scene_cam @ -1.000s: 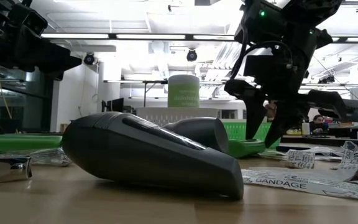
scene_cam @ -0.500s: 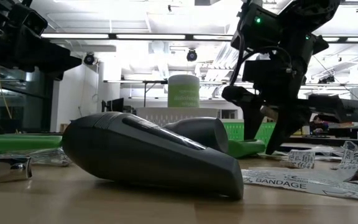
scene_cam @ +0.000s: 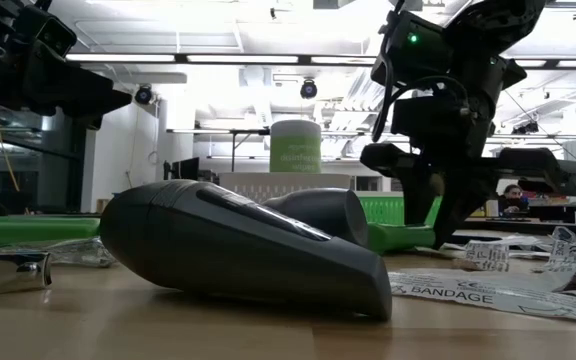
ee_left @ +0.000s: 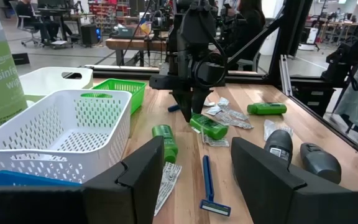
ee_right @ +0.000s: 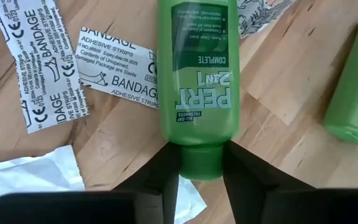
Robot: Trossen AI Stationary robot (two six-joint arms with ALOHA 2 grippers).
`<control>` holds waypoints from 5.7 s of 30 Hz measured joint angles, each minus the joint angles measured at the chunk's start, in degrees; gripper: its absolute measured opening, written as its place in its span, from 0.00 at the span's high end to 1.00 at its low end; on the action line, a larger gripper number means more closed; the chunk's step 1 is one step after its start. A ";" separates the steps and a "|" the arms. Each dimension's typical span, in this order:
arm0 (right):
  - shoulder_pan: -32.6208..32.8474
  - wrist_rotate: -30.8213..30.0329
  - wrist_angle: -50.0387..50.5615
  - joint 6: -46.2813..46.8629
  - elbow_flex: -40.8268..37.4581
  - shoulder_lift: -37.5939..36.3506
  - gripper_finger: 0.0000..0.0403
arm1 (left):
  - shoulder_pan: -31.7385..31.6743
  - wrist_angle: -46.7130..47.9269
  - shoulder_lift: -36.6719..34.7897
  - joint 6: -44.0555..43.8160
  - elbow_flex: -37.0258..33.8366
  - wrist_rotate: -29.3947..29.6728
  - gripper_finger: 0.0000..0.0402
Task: Pick & Place Travel size toiletries
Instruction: Put the green shampoo into the small white bin
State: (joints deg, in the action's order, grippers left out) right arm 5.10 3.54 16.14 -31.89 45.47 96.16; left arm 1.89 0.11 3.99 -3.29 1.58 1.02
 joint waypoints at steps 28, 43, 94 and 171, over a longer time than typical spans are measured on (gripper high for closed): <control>0.17 -14.69 19.96 5.57 8.38 -7.58 0.78 | 0.00 -0.01 0.00 0.00 0.02 0.00 0.53; -1.49 -39.81 43.77 6.57 20.67 -8.04 0.76 | 0.00 -0.01 0.02 0.00 0.02 -0.02 0.53; -33.27 -63.12 0.19 -70.84 20.35 8.48 0.76 | 0.00 -0.01 0.00 0.00 0.00 0.00 0.53; -35.48 -64.71 13.52 -67.11 20.28 12.40 0.76 | 0.00 -0.01 0.02 -0.02 0.00 0.00 0.53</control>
State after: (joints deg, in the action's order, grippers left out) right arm -30.38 -61.16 29.65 -99.00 65.76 108.56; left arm 1.89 0.10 4.01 -3.31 1.59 1.02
